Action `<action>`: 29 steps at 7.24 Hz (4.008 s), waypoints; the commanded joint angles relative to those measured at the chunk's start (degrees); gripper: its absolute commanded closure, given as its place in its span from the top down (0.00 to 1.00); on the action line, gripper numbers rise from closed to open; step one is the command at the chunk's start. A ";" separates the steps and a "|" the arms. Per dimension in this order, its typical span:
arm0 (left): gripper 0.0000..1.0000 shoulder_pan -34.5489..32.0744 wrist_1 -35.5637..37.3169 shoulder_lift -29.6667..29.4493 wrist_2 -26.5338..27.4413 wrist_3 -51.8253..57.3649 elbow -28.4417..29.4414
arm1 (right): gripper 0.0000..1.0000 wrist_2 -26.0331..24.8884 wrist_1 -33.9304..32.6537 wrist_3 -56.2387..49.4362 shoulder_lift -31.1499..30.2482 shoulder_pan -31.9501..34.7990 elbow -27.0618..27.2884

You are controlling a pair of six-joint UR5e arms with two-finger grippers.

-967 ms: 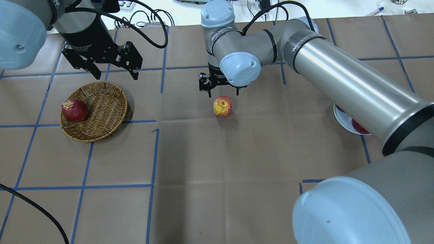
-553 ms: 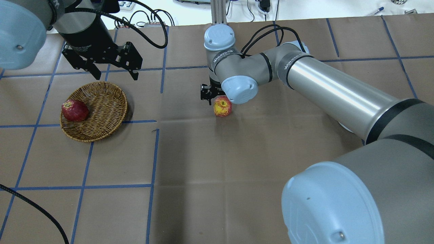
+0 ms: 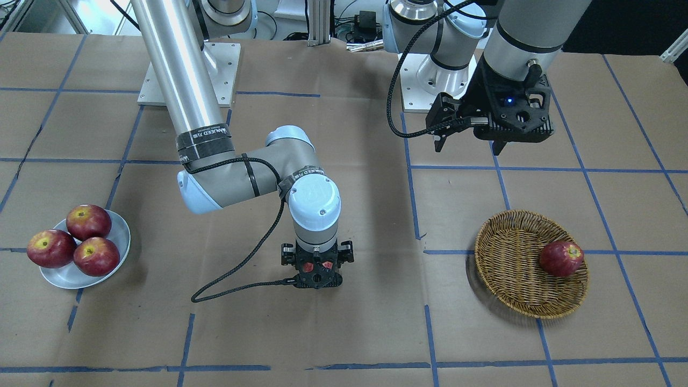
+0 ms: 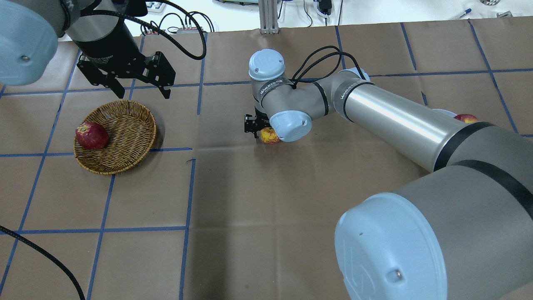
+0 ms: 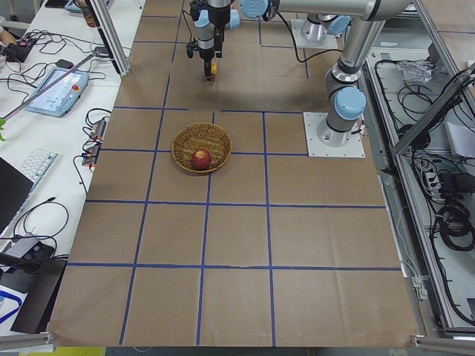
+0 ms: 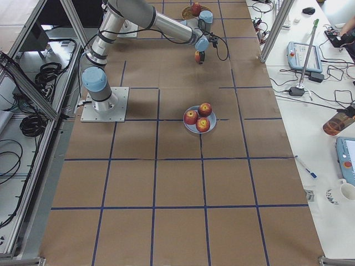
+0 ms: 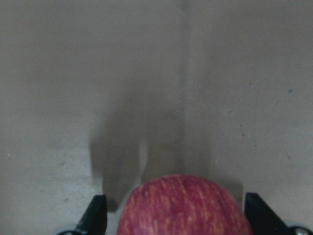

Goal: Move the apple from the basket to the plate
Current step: 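Close the right gripper on the yellow-red apple and lift it, then carry the apple with the right gripper over the white plate, then lower the apple onto the plate beside the red apples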

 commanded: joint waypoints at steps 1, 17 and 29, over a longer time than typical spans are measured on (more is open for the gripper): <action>0.99 -0.01 0.17 -0.32 -0.27 -0.47 0.04 | 1.00 -0.13 0.32 0.04 -0.97 -0.05 -0.13; 0.99 -0.01 -0.27 -0.15 0.70 -0.03 -0.05 | 0.42 -0.83 14.21 -48.41 -21.89 -38.50 10.23; 0.99 -0.01 -0.10 -0.32 0.43 0.06 -0.05 | 0.43 -4.17 11.40 -59.29 -17.14 -46.10 12.95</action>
